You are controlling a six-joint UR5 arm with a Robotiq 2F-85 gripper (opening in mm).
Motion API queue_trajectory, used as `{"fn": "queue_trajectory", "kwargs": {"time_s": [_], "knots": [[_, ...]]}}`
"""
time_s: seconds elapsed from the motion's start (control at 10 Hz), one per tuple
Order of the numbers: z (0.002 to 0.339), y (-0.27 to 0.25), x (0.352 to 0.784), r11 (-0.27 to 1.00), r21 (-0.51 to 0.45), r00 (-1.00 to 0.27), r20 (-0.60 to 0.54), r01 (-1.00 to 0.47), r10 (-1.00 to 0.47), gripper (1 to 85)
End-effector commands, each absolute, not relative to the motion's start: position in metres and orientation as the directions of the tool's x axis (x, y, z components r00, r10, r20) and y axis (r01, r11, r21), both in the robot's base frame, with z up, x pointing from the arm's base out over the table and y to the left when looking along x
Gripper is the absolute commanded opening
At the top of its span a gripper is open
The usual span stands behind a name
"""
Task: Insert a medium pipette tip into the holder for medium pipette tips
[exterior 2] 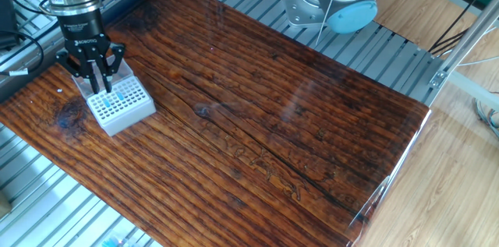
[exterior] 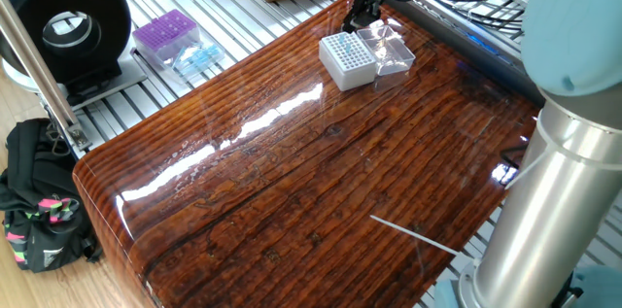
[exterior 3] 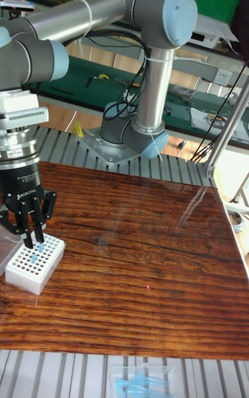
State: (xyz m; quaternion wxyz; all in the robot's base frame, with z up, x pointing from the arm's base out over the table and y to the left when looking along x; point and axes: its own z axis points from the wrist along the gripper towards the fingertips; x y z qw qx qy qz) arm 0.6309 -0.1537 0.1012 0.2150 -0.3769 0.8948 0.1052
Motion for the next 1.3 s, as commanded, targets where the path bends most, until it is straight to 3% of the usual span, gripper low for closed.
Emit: {"fn": "queue_trajectory", "kwargs": {"time_s": [0.0, 0.2, 0.4, 0.6, 0.8, 0.9, 1.2], "knots": [[0.11, -0.151, 0.627, 0.72, 0.049, -0.658, -0.452, -0.693, -0.602, 28.0], [0.12, -0.144, 0.621, 0.798, 0.076, -0.754, -0.392, -0.597, -0.527, 22.0], [0.13, -0.133, 0.613, 0.938, 0.092, -0.906, -0.305, -0.334, -0.293, 5.3], [0.125, -0.136, 0.624, 0.954, 0.041, -0.908, -0.322, -0.296, -0.268, 2.7], [0.116, -0.121, 0.595, 0.984, 0.156, -0.977, -0.206, -0.088, -0.055, 2.3], [0.114, -0.126, 0.595, 0.987, 0.153, -0.985, -0.174, -0.04, -0.013, 2.3], [0.108, -0.148, 0.584, 0.997, 0.069, -0.991, -0.128, 0.019, 0.028, 1.0]]}}
